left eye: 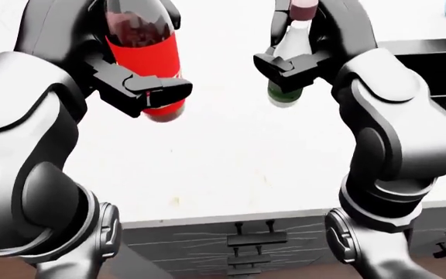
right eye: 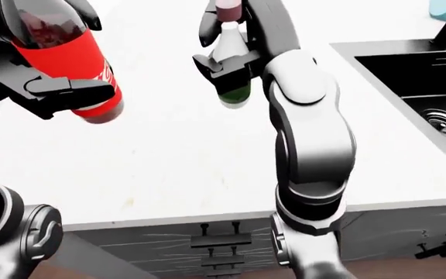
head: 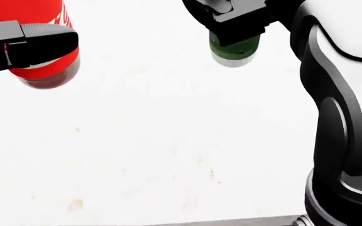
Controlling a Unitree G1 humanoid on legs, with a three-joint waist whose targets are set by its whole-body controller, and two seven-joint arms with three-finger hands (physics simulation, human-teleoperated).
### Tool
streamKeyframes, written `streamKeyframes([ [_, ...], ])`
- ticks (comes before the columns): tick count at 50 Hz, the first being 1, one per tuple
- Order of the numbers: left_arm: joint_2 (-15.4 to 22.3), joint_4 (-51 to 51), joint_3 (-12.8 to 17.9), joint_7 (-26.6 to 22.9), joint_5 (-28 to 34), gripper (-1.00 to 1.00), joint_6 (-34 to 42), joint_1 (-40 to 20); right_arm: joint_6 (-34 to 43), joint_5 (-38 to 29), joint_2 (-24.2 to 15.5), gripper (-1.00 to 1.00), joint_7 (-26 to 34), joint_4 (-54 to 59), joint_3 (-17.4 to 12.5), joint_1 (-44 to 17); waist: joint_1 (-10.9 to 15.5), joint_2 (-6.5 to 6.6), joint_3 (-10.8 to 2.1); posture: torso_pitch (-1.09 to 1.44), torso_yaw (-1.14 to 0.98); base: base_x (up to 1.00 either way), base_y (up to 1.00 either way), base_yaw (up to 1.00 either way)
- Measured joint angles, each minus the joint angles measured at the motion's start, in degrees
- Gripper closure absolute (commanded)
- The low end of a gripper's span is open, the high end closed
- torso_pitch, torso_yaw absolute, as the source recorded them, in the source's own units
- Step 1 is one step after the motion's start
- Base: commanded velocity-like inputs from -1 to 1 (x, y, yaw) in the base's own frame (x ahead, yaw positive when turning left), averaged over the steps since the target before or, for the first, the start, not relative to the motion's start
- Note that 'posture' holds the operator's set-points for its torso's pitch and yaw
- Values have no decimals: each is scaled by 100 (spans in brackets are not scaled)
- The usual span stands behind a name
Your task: Move the drinks to the dining counter.
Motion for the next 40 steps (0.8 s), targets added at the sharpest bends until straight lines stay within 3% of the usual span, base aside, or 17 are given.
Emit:
streamKeyframes([
  [27,46,-104,28,-48,89,100,192,-69,-32,233,194,100,-193,177,-8,79,2,-93,34,0,0,0,0,0],
  [40,15,-64,36,-58,103,100,114,9,-386,489,368,100,-480,870,14,514,26,-84,32,0,0,0,0,0],
])
